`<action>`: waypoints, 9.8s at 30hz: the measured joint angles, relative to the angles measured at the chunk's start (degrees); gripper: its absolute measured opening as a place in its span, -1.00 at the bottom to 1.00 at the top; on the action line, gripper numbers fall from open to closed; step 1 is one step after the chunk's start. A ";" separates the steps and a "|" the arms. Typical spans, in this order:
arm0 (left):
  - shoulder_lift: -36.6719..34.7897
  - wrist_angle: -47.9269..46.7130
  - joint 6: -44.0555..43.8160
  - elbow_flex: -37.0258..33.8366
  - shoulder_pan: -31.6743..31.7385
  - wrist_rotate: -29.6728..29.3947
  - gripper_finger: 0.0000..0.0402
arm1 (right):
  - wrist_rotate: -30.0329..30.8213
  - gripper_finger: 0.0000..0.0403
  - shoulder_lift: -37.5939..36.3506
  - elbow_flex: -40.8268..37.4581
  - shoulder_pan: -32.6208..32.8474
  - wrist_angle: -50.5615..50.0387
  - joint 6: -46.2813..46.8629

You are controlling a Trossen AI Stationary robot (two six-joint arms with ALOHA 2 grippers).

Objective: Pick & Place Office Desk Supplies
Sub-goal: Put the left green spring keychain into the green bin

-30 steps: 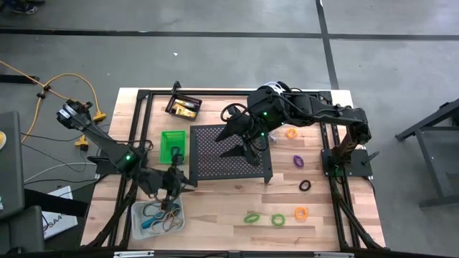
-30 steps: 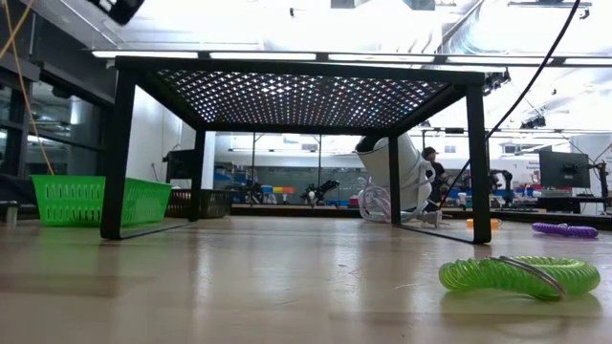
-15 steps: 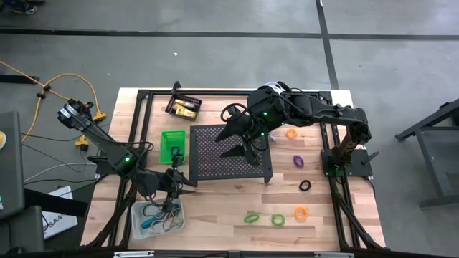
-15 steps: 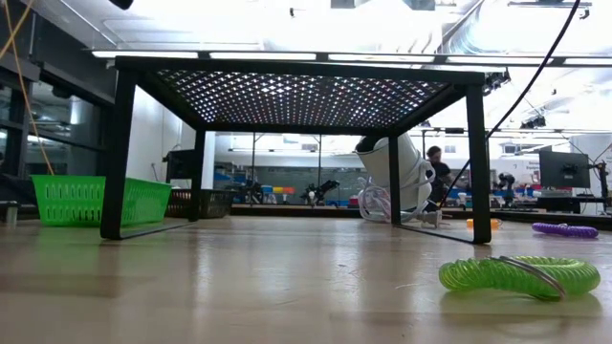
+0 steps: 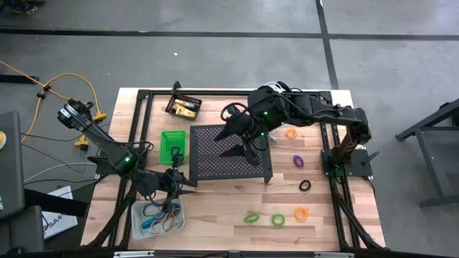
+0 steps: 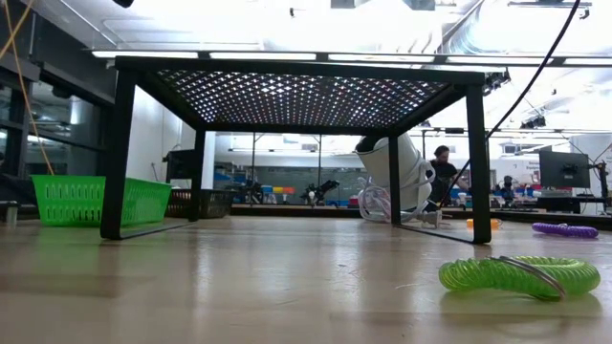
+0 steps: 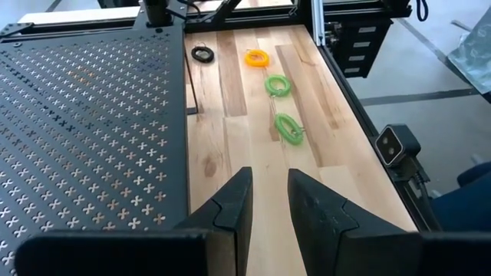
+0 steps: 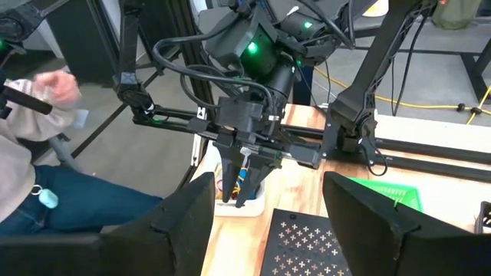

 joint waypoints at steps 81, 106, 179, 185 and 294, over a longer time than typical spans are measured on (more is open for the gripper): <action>0.00 0.42 -0.09 -0.04 0.02 0.04 -0.60 | 17.91 0.15 23.56 -16.71 28.47 -13.07 29.93; 0.00 0.48 -0.09 -0.04 0.02 0.04 -0.60 | 31.91 0.15 23.26 -27.66 35.41 -4.10 42.21; 0.00 0.52 -0.09 -0.04 0.02 0.02 -0.60 | 27.29 -0.65 23.23 -31.95 34.15 0.23 40.14; 0.00 0.53 -0.09 -0.04 0.02 0.02 -0.60 | 21.93 -0.66 23.23 -31.98 32.72 1.36 38.77; 0.00 5.90 19.89 -0.04 -0.07 11.08 -0.60 | -10.32 -0.92 14.86 -31.93 15.27 49.33 43.39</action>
